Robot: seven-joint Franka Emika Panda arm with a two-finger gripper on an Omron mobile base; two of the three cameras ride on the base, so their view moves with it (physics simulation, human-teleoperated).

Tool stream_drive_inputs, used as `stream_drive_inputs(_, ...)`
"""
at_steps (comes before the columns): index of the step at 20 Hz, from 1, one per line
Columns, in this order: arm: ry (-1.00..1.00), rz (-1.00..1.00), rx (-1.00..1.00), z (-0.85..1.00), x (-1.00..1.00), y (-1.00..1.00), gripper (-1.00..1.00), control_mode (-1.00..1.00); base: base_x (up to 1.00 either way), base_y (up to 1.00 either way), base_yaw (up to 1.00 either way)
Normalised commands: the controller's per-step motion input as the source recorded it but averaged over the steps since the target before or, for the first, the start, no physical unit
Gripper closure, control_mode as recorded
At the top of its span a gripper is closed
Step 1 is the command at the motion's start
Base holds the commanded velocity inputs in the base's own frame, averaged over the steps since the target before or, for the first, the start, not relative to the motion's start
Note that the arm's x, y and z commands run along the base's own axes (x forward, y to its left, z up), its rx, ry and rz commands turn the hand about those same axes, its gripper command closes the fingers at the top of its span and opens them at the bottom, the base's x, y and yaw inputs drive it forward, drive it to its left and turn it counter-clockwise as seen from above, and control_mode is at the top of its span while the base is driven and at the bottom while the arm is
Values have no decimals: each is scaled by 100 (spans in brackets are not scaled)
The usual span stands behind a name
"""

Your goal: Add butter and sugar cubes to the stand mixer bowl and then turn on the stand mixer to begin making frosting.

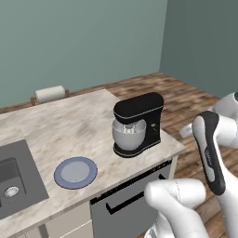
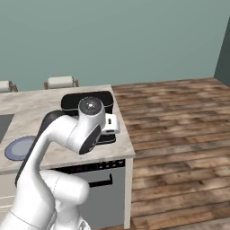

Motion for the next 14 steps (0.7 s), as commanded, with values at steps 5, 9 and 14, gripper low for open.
stream_drive_inputs(5, -4, 0, 4, 9, -7, -15, -100, -100, 0, 0, 0)
stream_drive_inputs(9, -5, -4, 10, 0, 0, -21, -100, -100, 0, 0, 0)
stream_drive_inputs(14, -1, 0, 22, 2, 0, -29, -100, -100, 0, 0, 0)
